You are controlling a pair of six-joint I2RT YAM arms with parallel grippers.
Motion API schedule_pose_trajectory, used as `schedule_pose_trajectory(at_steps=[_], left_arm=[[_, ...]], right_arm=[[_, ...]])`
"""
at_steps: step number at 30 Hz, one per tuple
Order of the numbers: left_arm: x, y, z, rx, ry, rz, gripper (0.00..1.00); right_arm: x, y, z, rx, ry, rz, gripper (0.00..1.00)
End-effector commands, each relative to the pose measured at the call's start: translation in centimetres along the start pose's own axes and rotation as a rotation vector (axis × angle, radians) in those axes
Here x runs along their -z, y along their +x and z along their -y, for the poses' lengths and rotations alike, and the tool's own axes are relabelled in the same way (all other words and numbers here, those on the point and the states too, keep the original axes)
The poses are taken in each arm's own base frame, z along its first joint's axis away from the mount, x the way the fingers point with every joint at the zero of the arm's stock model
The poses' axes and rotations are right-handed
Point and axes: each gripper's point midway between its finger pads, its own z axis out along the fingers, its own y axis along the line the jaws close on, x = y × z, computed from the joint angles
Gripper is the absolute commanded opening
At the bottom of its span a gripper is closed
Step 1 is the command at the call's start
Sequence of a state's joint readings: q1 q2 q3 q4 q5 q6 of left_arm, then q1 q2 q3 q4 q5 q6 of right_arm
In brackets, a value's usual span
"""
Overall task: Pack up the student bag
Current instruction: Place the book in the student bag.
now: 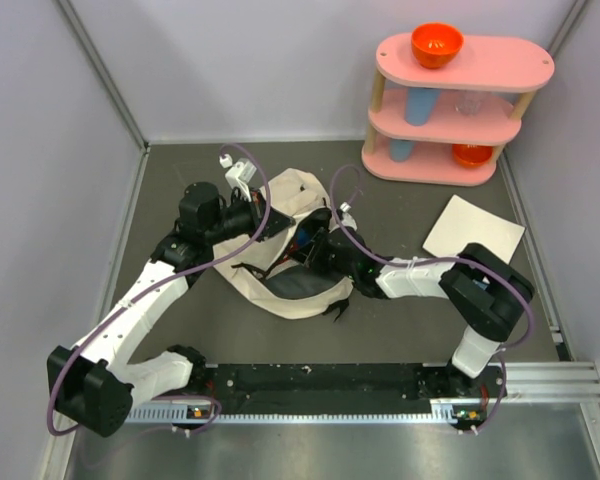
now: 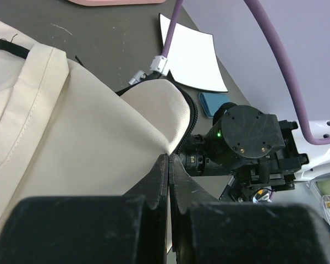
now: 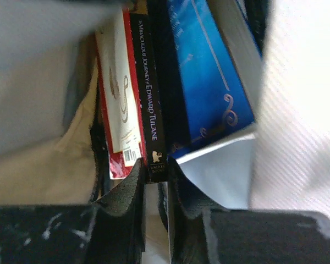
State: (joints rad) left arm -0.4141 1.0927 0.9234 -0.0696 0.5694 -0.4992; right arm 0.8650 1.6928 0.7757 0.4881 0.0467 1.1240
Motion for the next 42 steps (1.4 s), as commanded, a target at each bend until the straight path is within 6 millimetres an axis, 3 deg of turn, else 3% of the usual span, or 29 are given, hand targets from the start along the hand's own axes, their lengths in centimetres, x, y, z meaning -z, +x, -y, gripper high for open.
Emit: schedule_pose_trajectory(at_steps=[1,3,7,10,11,12,13,14,15,18,24,26,27,29,30,33,34,37,38,39,42], left_arm=[[0.6,-1.4,2.1,-0.062,0.081,0.056,0.00],[0.7,-1.3,2.1,-0.059,0.080,0.054,0.00],[0.8,-0.4,1.8,-0.052,0.078,0.041,0.00],[1.0,0.5,1.4,-0.034,0.065,0.016,0.00],[1.0,0.6,1.4,-0.034,0.064,0.016,0.00],[1.1,0.9,1.3,-0.027,0.062,0.009,0.00],[1.1,1.1,1.3,-0.024,0.062,0.005,0.00],[1.2,1.2,1.3,-0.024,0.060,0.004,0.00],[1.2,1.5,1.2,-0.023,0.059,0.000,0.00],[1.2,2.4,0.8,-0.009,0.059,-0.020,0.00],[1.1,3.7,0.1,0.008,0.051,-0.047,0.00],[1.0,4.0,-0.1,0.012,0.051,-0.056,0.00],[0.9,4.4,-0.1,0.021,0.058,-0.071,0.00],[0.7,4.9,-0.1,0.031,0.068,-0.088,0.00],[0.6,5.4,0.0,0.040,0.087,-0.111,0.00],[0.2,7.0,0.2,0.057,0.128,-0.183,0.01],[-0.1,7.9,0.7,0.055,0.148,-0.216,0.07],[-0.5,11.2,1.2,0.022,0.139,-0.373,0.35],[-0.5,11.6,1.7,0.010,0.134,-0.391,0.44],[-0.5,12.1,2.2,-0.001,0.140,-0.406,0.65],[0.2,12.0,2.1,-0.010,0.085,-0.394,0.83]], right_arm=[[-1.3,-3.2,-3.3,-0.019,-0.076,0.079,0.03],[-1.5,-4.4,-3.8,-0.024,-0.078,0.115,0.03],[-2.1,-6.2,-2.7,-0.052,-0.036,0.170,0.04],[-2.5,-6.0,-1.4,-0.052,-0.007,0.175,0.10],[-2.5,-5.7,-1.0,-0.050,-0.015,0.170,0.14],[-2.4,-5.4,-0.8,-0.045,-0.020,0.159,0.26],[-1.8,-5.6,-1.1,-0.040,-0.033,0.169,0.30],[-1.3,-5.2,-0.1,-0.035,-0.019,0.167,0.34],[-0.9,-5.2,0.1,-0.030,-0.012,0.169,0.44],[1.4,-5.7,0.8,0.020,0.024,0.191,0.62],[7.9,-5.6,0.5,0.092,0.011,0.189,0.65],[9.6,-5.0,3.1,0.103,0.098,0.182,0.65],[11.5,-5.7,2.5,0.099,0.086,0.215,0.65],[13.5,-6.1,5.1,0.118,0.186,0.258,0.65],[15.2,-7.2,4.5,0.112,0.168,0.311,0.69],[17.9,-9.4,6.3,0.133,0.240,0.440,0.73],[19.2,-10.5,6.0,0.134,0.231,0.488,0.73],[20.8,-12.5,6.3,0.167,0.281,0.560,0.75],[21.3,-13.5,5.9,0.165,0.288,0.587,0.76],[21.4,-13.8,5.9,0.167,0.293,0.589,0.79],[21.0,-15.0,5.1,0.155,0.280,0.568,0.82]])
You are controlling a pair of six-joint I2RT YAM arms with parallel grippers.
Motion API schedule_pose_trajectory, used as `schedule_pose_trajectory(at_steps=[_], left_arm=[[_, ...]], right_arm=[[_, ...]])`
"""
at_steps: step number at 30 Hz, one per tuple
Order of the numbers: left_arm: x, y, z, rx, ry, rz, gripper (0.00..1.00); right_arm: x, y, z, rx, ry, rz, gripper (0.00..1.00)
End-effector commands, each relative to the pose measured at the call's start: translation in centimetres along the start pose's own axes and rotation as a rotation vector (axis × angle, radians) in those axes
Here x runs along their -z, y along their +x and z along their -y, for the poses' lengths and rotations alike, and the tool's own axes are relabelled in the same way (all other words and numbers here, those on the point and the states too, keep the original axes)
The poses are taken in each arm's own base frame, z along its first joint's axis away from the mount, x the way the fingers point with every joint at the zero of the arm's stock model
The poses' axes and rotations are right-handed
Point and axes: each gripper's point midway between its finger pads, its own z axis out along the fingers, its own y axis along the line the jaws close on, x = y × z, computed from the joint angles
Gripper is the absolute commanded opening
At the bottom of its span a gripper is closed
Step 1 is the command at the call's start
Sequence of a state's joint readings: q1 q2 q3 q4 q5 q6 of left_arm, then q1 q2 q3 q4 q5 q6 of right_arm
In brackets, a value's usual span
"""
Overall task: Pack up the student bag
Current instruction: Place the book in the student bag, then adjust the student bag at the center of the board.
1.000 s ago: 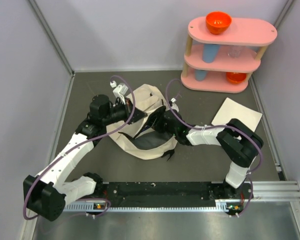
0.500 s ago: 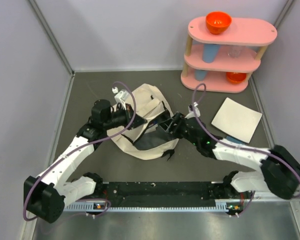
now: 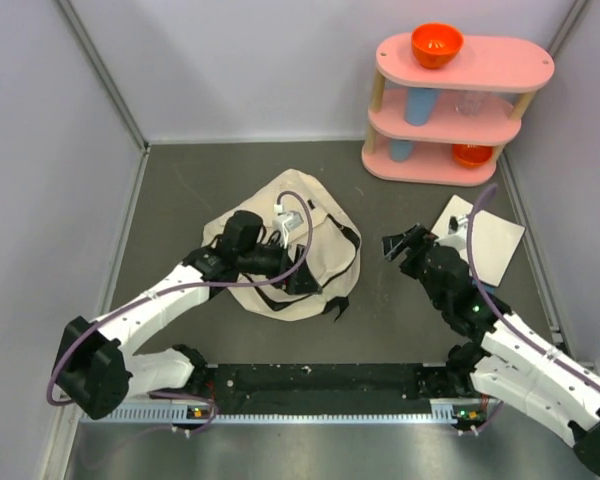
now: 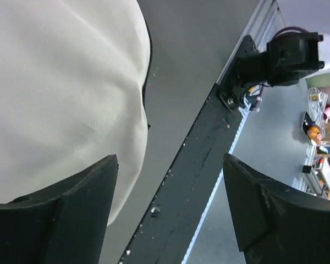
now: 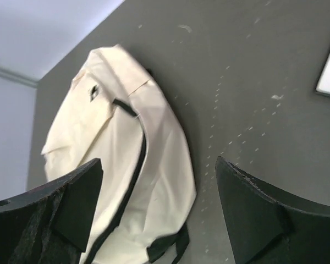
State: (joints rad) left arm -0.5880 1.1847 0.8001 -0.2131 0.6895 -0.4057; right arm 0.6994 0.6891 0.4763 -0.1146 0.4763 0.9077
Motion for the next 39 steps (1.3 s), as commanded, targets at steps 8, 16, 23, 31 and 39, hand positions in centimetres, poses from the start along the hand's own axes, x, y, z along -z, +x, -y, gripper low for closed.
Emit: schedule_pose_trajectory(at_steps=[8,16,23,31,39], left_arm=[[9.9,-4.4,-4.9,0.058,-0.541,0.470,0.99],[9.5,2.5,-10.2,0.392,-0.618,0.422,0.99],[8.3,6.7,-11.8,0.567,-0.564,0.483,0.99],[5.3,6.8,-11.4,0.594,-0.322,0.553,0.99],[3.6,6.0,-12.7,0.586,-0.330,0.496,0.90]], right_arm=[[-6.4,-1.5,-4.2,0.171,-0.077,-0.259,0.87],[-12.4,3.0,-7.1,0.318,-0.239,-0.568,0.90],[-18.4,5.2,-4.5,0.346,-0.164,-0.642,0.91],[-21.4,7.5,-3.3,0.221,-0.221,-0.734,0.91],[-18.6,10.9,-3.6,0.025,-0.373,-0.812,0.61]])
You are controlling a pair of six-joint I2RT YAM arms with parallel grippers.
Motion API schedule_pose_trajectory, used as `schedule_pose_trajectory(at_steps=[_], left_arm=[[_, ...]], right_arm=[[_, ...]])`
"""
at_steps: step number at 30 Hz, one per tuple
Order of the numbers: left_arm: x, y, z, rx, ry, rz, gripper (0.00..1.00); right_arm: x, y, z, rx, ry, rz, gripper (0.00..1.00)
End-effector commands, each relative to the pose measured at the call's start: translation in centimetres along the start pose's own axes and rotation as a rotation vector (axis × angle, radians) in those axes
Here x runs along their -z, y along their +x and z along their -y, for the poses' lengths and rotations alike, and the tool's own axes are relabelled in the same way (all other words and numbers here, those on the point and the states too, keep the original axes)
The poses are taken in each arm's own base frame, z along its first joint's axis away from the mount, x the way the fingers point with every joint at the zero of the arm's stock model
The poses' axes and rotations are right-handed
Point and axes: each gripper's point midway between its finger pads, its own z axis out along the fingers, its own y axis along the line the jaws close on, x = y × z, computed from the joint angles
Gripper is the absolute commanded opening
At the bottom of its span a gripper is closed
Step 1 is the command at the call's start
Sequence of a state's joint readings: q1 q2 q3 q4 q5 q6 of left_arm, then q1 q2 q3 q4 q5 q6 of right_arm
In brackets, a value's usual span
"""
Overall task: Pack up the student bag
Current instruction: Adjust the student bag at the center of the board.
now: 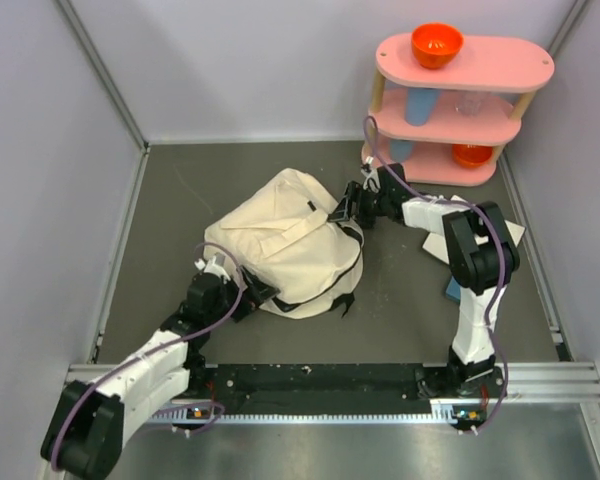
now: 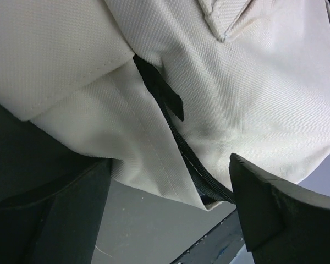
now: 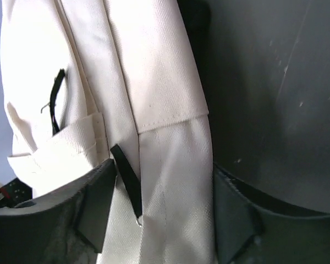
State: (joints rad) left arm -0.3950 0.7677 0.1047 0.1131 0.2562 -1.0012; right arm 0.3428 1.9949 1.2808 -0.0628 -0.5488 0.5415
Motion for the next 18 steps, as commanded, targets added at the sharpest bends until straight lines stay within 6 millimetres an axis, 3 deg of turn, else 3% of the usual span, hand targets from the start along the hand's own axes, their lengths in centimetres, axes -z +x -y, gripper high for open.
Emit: schedule_pose_trajectory(at_steps=[1,2,4,5,6,8,9,11,12,13,15,16,17,18], left_arm=[[-0.8,-1.6,2.8,-0.047,0.086,0.018,0.87],[-0.9,-1.8,2.4,-0.066,0.060,0.017,0.75],[-1.0,-3.1,2.4,-0.084,0.022,0.043,0.64],[-1.0,-3.5,1.7,-0.100,-0.011,0.048,0.49],[-1.0,-4.4,2.0,-0.114,-0.018,0.068,0.44],[-0.8,-6.0,1.2,-0.127,-0.058,0.098,0.37],[-0.9,-6.8,1.4,-0.133,-0.066,0.106,0.30],[-0.8,-8.5,1.3,-0.146,-0.067,0.120,0.27],[-1.2,-9.6,1.7,-0.152,-0.069,0.122,0.22],[-1.3,-10.1,2.1,-0.160,-0.057,0.105,0.20],[-2.0,-12.8,3.1,-0.203,-0.061,0.104,0.18],[-2.1,-13.1,2.9,-0.203,-0.086,0.072,0.18],[-2.1,-13.5,2.9,-0.236,-0.088,0.037,0.19],[-2.5,-15.3,4.1,-0.259,-0.082,0.030,0.20]], right_arm=[[0.8,0.9,-2.9,-0.033,-0.201,0.036,0.52],[1.0,1.3,-3.1,-0.063,-0.217,0.040,0.48],[1.7,2.8,-2.7,-0.093,-0.225,0.045,0.37],[2.0,2.7,-3.1,-0.081,-0.250,0.073,0.31],[2.6,3.9,-3.0,-0.121,-0.257,0.074,0.25],[3.4,4.0,-3.7,-0.139,-0.300,0.127,0.19],[3.7,5.7,-2.8,-0.175,-0.287,0.116,0.15],[4.6,6.2,-3.8,-0.176,-0.315,0.169,0.12],[4.7,8.0,-3.2,-0.198,-0.294,0.155,0.12],[4.8,8.8,-4.7,-0.173,-0.308,0.164,0.12],[4.6,11.4,-5.7,-0.176,-0.301,0.132,0.13],[4.3,12.4,-6.5,-0.171,-0.304,0.121,0.14],[4.0,14.0,-8.6,-0.156,-0.317,0.112,0.17],[3.9,15.2,-9.0,-0.156,-0.314,0.110,0.18]])
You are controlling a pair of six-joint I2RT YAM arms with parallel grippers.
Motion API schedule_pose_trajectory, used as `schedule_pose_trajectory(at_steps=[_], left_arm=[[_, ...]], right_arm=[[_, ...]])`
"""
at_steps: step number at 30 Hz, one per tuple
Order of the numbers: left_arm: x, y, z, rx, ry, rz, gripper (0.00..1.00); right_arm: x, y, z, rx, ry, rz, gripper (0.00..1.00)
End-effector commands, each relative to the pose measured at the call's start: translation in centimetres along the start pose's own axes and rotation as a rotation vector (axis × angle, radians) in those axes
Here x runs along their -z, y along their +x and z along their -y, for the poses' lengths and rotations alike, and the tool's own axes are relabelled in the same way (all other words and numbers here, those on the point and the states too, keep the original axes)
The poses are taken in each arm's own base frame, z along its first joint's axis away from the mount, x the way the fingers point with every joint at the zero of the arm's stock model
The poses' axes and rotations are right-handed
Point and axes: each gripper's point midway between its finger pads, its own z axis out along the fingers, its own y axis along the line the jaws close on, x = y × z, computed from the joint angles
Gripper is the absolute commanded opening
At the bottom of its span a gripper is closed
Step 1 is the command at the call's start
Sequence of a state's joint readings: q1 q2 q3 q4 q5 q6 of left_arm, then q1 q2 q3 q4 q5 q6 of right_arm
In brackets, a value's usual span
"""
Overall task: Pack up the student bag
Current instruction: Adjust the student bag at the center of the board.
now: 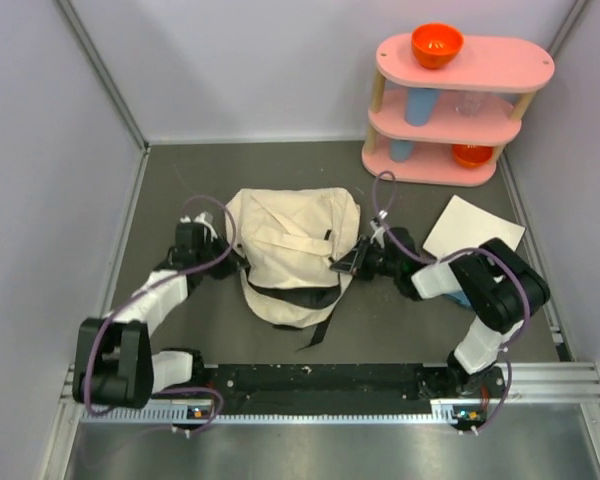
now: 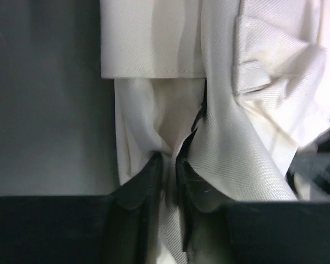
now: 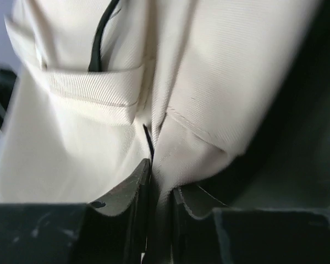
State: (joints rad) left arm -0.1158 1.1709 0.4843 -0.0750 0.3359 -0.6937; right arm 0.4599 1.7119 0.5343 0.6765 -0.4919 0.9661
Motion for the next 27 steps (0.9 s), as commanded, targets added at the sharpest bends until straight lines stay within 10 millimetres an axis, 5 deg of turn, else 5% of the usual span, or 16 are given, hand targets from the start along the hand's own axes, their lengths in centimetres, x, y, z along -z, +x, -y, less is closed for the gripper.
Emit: schedule_pose_trajectory(at_steps=[1,3,5,7,14,19,21,26,27], left_arm=[[0.3,-5.8,4.2,-0.162,0.075,-0.016,0.28],[0.6,-7.3,3.9,-0.216,0.029,-0.012,0.40],[1.4,-7.4,2.4,-0.236,-0.037,-0.013,0.57],[2.7,-7.8,2.0,-0.250,-0.074,0.022,0.63],[7.9,-8.7,0.0,-0.315,-0.241,0.135,0.83],[11.3,-9.1,3.7,-0.378,-0.119,0.220,0.92],[12.5,-9.6,6.8,-0.417,0.011,0.279,0.95],[13.2,-7.7,13.4,-0.392,0.301,0.206,0.99],[12.8,-6.1,15.0,-0.438,0.334,0.161,0.98]], right_arm=[[-0.4,5.1,-6.0,0.053,-0.117,0.009,0.24],[0.1,7.3,-6.5,0.042,-0.108,0.007,0.41],[0.7,6.9,-6.2,0.037,-0.092,0.056,0.50],[1.8,6.2,-4.8,0.037,-0.025,0.103,0.62],[5.6,0.3,-5.7,0.225,0.150,0.274,0.83],[7.4,-3.4,-4.6,0.165,0.191,0.343,0.88],[7.4,-3.8,-4.2,0.152,0.206,0.339,0.89],[6.8,-3.8,-3.1,0.119,0.236,0.330,0.89],[6.7,-3.9,-2.8,0.110,0.244,0.331,0.89]])
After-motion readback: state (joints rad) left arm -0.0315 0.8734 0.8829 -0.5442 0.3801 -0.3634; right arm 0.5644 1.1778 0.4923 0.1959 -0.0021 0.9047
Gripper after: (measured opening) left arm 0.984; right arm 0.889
